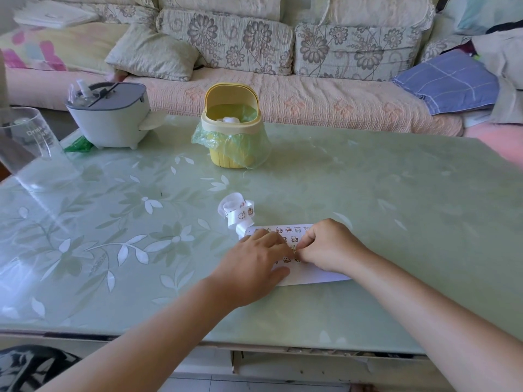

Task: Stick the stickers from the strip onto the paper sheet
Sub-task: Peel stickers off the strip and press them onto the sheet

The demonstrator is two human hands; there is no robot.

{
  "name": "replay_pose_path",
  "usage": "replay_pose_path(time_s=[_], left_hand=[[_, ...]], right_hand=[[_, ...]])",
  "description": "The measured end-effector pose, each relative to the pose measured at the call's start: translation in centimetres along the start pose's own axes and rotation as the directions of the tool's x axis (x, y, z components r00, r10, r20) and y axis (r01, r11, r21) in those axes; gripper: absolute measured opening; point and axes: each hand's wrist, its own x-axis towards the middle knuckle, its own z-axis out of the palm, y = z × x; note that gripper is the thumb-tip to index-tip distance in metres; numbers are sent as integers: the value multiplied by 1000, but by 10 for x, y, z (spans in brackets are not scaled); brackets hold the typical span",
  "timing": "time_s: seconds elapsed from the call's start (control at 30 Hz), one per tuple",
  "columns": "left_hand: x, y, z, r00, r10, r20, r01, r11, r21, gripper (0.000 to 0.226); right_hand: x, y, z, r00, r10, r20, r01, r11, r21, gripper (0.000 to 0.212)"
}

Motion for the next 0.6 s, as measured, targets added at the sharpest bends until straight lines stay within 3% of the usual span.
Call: replay_pose_path(time_s=[0.37,0.5,0.6], left_hand=[[-6,2,4,999,31,-43,-30,999,25,34],[-6,5,3,999,27,-32,-26,999,27,38],[-6,5,4,999,19,-30,-18,999,47,39]], right_hand=[[-2,-17,-2,997,-33,-75,2,923,-384,17],[-9,-12,-2,978,-140,-158,53,887,-458,23],[-16,-1,-3,969,-167,-182,80,909,-409,27]])
